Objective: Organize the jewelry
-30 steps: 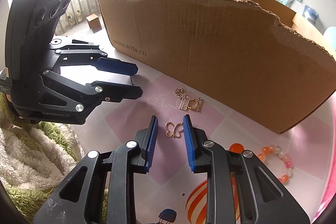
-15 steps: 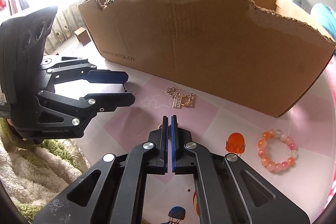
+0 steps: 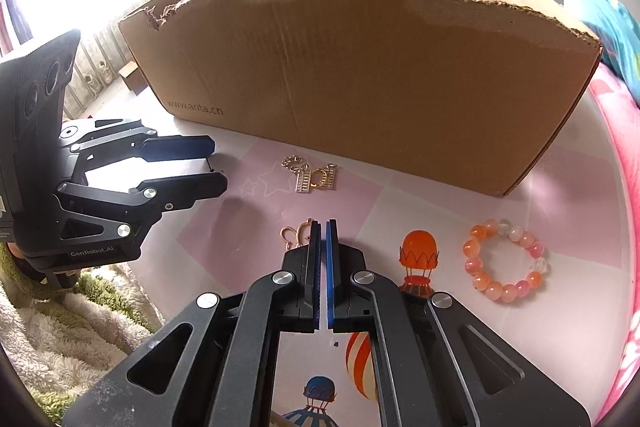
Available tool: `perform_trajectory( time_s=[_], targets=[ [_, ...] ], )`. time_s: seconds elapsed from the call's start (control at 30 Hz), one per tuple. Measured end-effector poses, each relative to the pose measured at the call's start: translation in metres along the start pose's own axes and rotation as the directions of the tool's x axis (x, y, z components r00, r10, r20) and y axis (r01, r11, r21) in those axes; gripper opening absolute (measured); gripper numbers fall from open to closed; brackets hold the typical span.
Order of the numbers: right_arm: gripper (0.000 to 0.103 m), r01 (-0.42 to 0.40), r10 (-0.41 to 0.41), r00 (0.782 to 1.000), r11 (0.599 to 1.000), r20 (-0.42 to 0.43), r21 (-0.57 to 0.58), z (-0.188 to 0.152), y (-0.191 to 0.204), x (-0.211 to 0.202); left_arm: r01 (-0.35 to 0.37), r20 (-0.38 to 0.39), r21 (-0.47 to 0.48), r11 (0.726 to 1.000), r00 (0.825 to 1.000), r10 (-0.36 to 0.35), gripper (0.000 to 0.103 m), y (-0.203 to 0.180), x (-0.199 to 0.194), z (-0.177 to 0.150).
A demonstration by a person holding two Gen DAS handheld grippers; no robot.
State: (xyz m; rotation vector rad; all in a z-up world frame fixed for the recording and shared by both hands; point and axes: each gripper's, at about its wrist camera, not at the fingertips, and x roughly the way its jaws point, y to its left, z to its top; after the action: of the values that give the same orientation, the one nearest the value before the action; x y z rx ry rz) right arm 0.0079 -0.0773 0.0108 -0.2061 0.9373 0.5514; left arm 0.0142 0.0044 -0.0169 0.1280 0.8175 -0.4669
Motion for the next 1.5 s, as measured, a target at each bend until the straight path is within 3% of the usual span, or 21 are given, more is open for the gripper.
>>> perform_trajectory(
  time_s=[0.37,0.5,0.67,0.97,1.3,1.5],
  targets=[
    [0.003,-0.040,0.040,0.999,0.998,0.004,0.038,0.000,0.025,0.008,-0.001,0.000,-0.001,1.000,1.000,0.001,0.035,0.001,-0.001,0.000],
    [0.022,-0.035,0.033,0.999,0.998,0.022,0.056,0.001,0.026,0.005,-0.006,-0.001,-0.004,1.000,1.000,0.006,0.035,0.002,-0.001,0.000],
    [0.024,-0.039,0.038,0.999,0.996,0.016,0.077,-0.001,0.032,0.010,-0.013,0.000,-0.015,1.000,1.000,0.013,0.035,0.005,-0.001,0.001],
    [0.024,0.101,-0.102,0.994,0.995,0.034,0.018,-0.002,0.066,0.021,-0.028,-0.002,-0.026,0.999,1.000,0.028,0.035,0.011,-0.001,0.001],
    [0.027,0.032,-0.031,0.999,0.999,0.015,-0.039,0.008,0.043,0.020,-0.028,0.000,-0.024,0.999,1.000,0.028,0.035,0.012,-0.001,0.000],
    [0.031,0.010,-0.009,1.000,0.989,0.008,-0.149,0.010,0.039,0.027,-0.027,-0.001,-0.021,0.999,1.000,0.027,0.035,0.012,-0.002,0.000]
  ],
)
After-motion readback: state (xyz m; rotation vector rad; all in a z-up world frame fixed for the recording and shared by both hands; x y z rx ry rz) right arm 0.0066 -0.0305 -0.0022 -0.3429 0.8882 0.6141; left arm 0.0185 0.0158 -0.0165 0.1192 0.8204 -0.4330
